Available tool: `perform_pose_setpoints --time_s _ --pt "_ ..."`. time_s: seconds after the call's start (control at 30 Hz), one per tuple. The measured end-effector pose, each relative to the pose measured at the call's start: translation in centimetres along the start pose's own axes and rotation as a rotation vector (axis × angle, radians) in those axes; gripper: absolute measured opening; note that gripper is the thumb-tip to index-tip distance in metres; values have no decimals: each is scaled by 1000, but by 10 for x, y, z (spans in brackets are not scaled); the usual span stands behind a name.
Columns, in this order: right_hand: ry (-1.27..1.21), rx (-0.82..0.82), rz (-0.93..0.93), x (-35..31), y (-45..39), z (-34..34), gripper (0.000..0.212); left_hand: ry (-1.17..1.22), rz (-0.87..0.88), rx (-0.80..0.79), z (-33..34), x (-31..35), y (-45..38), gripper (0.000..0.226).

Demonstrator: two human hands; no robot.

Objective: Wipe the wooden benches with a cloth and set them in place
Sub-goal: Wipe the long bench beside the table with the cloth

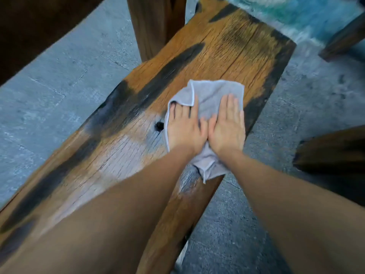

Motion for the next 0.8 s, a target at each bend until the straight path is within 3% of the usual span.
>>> perform_pose_setpoints --time_s 0.27,0.43,0.57,0.8 --pt "-45 -62 -85 -97 205 61 69 36 -177 -2 15 -114 224 68" --pt "82 -147 -699 -156 256 87 69 -3 -370 21 17 -191 314 77" --pt "143 -163 -945 -166 231 80 66 -30 -382 -1 17 -199 289 78" --pt "161 -121 -924 -177 105 42 60 -70 -199 107 -25 -193 147 80"
Point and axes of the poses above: each hand's wrist, its own y-axis away from the middle knuckle, its own z-axis out of the palm, x = y × z, the point moved 6 cm from there along -y, towards the middle knuckle, and after that the axes turned 6 degrees about -x, right-handed, at the moved point
